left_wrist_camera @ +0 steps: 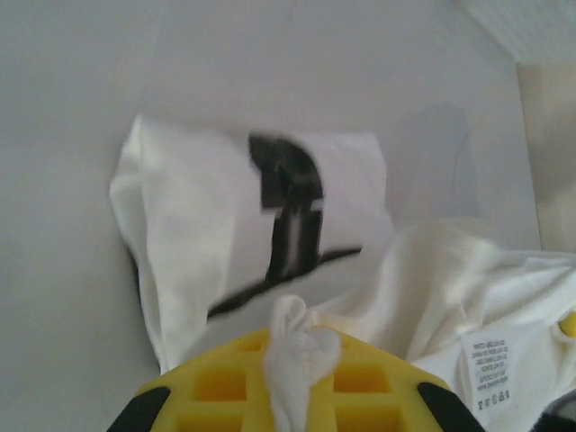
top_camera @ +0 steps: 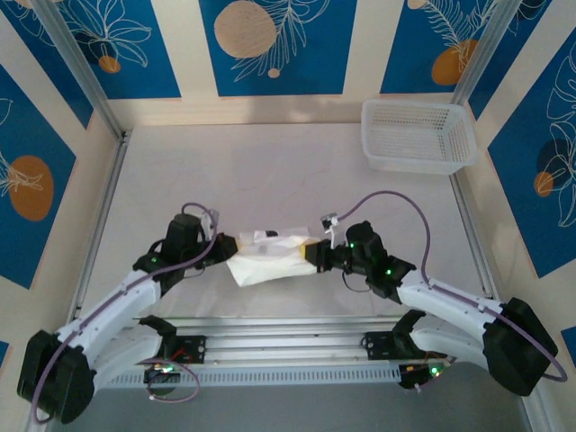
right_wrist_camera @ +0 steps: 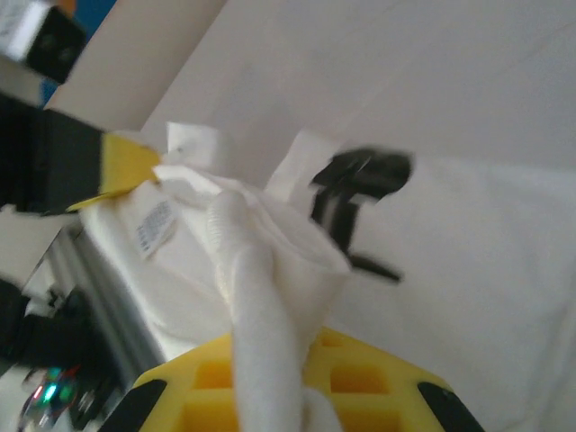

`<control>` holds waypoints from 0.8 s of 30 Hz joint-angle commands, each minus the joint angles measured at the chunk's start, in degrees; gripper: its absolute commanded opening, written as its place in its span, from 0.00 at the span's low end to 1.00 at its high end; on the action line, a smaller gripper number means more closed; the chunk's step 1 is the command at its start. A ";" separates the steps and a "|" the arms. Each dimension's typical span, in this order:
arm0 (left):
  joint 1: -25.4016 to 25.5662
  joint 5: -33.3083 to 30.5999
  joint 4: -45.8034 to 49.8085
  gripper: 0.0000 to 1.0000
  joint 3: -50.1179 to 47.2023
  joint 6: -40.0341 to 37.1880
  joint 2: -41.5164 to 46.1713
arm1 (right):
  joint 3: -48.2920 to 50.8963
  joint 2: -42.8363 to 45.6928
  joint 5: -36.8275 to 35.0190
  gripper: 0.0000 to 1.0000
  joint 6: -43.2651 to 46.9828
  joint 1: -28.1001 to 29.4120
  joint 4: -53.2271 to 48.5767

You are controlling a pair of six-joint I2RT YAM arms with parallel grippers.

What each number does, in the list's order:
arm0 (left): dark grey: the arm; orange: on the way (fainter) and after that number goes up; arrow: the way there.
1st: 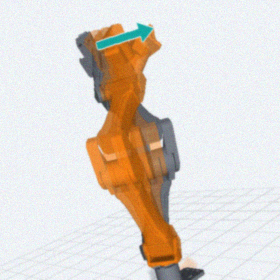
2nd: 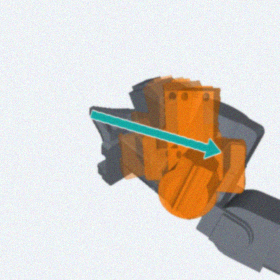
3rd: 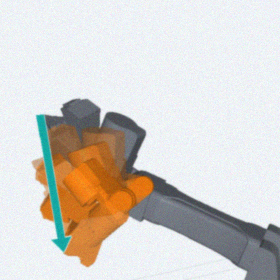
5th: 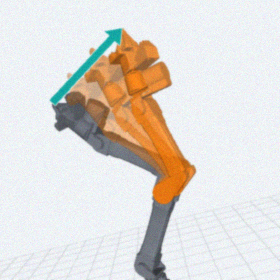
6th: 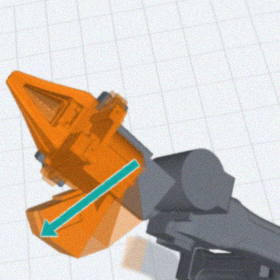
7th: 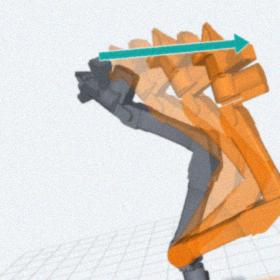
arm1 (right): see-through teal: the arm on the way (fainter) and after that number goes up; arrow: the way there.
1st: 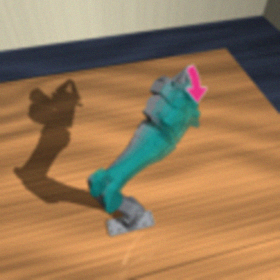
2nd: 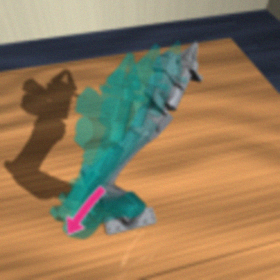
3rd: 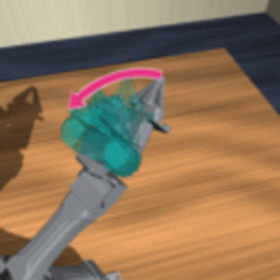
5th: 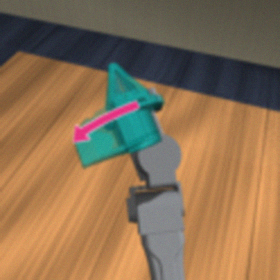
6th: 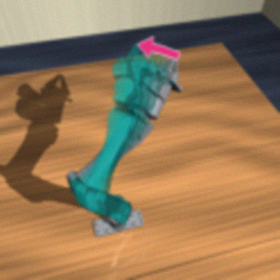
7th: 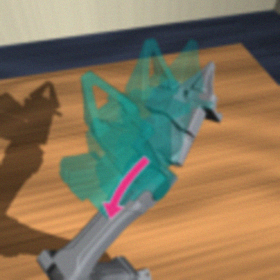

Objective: Fold the inside-out t-shirt

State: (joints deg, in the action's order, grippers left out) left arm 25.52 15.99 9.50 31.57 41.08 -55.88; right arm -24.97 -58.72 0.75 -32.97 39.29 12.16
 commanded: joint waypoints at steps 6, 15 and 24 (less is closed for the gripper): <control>-0.29 -11.81 -6.48 0.00 13.11 -8.74 -21.26 | -8.81 -19.33 -2.64 0.00 4.54 -8.74 0.49; -0.29 -15.94 -9.93 0.00 7.66 -5.27 -24.91 | -15.14 -35.14 6.19 0.00 3.64 -10.11 3.13; -2.37 -9.25 -7.62 0.15 10.62 -4.63 -29.22 | -15.88 -34.43 4.18 0.39 1.03 -10.20 0.96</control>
State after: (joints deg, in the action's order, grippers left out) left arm 24.58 4.45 0.84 40.99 35.75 -85.08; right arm -40.51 -95.59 6.81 -31.03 29.82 15.42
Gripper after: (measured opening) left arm 0.123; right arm 0.344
